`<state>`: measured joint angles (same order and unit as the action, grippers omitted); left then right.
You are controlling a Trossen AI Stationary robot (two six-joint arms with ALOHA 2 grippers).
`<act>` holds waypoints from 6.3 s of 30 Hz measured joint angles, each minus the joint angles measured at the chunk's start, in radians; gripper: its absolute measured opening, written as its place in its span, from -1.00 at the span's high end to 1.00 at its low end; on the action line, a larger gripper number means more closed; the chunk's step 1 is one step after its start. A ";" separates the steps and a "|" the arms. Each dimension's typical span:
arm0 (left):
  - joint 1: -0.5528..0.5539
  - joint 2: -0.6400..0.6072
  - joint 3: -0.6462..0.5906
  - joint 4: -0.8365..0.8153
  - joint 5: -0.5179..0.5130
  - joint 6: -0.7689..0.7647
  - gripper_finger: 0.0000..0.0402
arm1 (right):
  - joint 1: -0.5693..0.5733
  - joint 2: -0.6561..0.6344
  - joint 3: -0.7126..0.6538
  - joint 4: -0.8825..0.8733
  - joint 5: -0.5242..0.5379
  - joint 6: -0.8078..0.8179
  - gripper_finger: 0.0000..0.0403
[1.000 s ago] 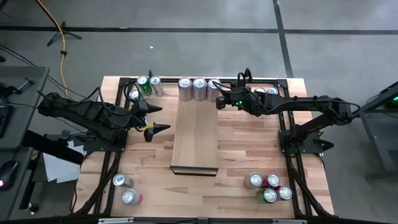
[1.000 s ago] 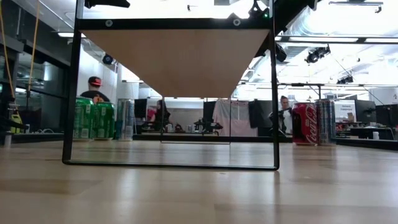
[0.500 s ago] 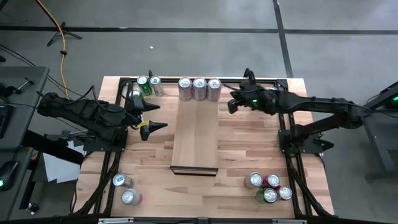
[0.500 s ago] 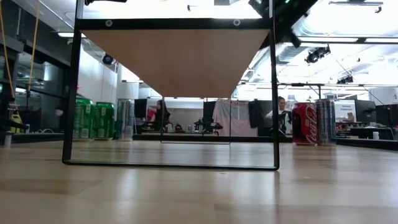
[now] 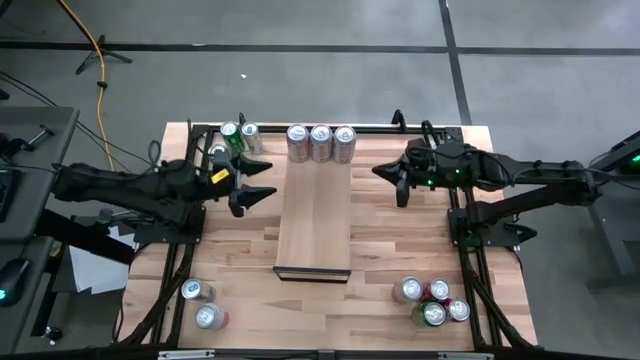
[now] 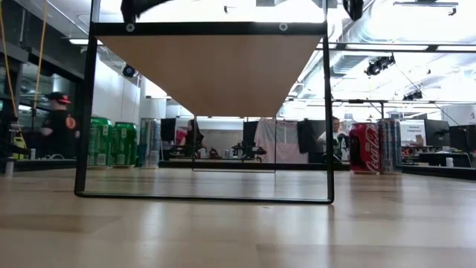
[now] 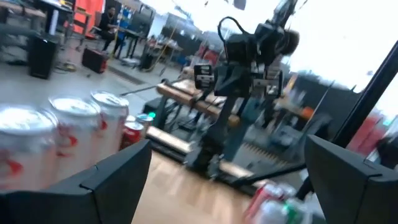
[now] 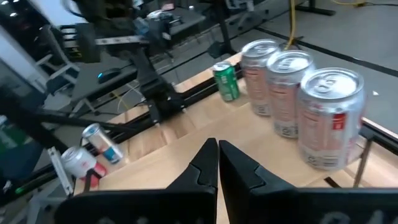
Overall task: Place canned beverage on shelf
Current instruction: Put the bottom right red soda can on the shelf
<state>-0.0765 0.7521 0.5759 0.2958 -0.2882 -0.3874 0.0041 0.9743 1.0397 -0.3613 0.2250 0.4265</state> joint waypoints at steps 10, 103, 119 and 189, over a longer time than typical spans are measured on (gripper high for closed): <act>-0.002 0.000 -0.082 0.135 -0.010 0.039 -0.75 | 0.038 0.015 -0.001 -0.001 0.000 -0.007 1.00; -0.003 -0.001 0.070 -0.067 -0.037 0.259 -0.75 | 0.219 0.013 0.002 -0.092 -0.203 0.287 -0.89; -0.003 0.000 0.070 -0.067 -0.037 0.250 -0.75 | 0.728 0.079 0.002 -0.664 -0.401 1.295 -0.89; -0.002 0.000 0.069 -0.059 -0.037 0.211 -0.75 | 0.572 0.297 0.288 -1.196 -0.116 1.229 -0.44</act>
<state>-0.0788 0.7517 0.6452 0.2364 -0.3256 -0.1764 0.5759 1.2716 1.3273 -1.5570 0.1085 1.6557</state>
